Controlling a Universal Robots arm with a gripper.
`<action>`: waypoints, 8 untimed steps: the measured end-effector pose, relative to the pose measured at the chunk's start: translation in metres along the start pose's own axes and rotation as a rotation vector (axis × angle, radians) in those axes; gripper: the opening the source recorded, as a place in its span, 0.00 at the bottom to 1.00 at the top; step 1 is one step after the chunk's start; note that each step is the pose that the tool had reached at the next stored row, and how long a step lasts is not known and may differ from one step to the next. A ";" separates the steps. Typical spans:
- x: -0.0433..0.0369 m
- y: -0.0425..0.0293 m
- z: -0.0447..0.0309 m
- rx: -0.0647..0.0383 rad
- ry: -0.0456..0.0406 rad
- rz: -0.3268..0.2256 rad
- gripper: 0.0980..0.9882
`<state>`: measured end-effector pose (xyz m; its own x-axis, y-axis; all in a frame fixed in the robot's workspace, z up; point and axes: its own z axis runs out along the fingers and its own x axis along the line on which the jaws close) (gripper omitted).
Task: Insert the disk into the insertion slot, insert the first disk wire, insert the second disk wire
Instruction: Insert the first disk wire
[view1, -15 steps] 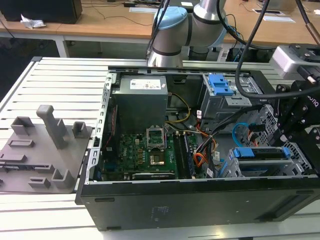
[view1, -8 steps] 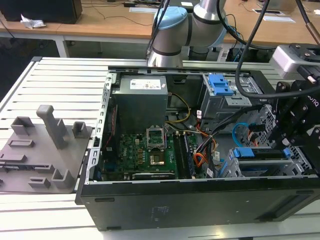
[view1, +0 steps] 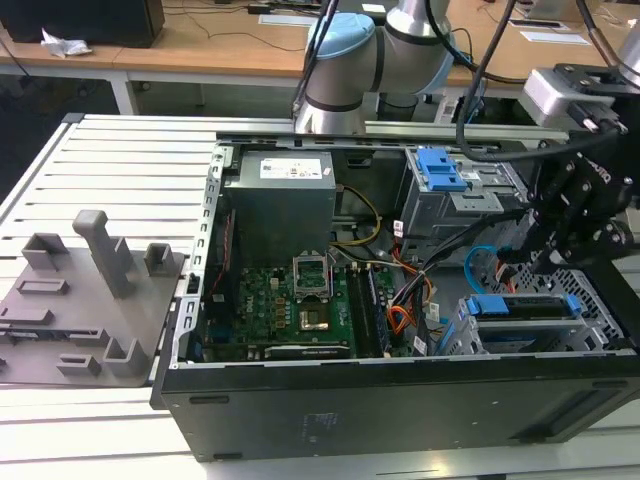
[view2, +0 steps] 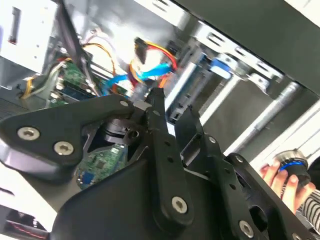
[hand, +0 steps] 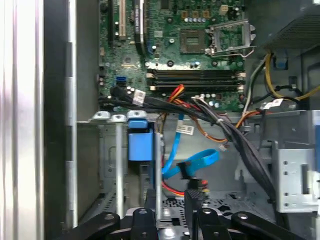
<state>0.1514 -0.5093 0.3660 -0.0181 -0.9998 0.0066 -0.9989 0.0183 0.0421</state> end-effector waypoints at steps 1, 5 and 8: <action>-0.0061 0.0001 0.0001 0.000 0.0001 0.000 0.30; -0.0140 0.0006 0.0057 0.000 0.0043 0.000 0.30; -0.0148 0.0007 0.0116 0.000 0.0075 0.000 0.30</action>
<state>0.1504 -0.4945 0.3543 -0.0181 -0.9997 0.0141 -0.9989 0.0186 0.0419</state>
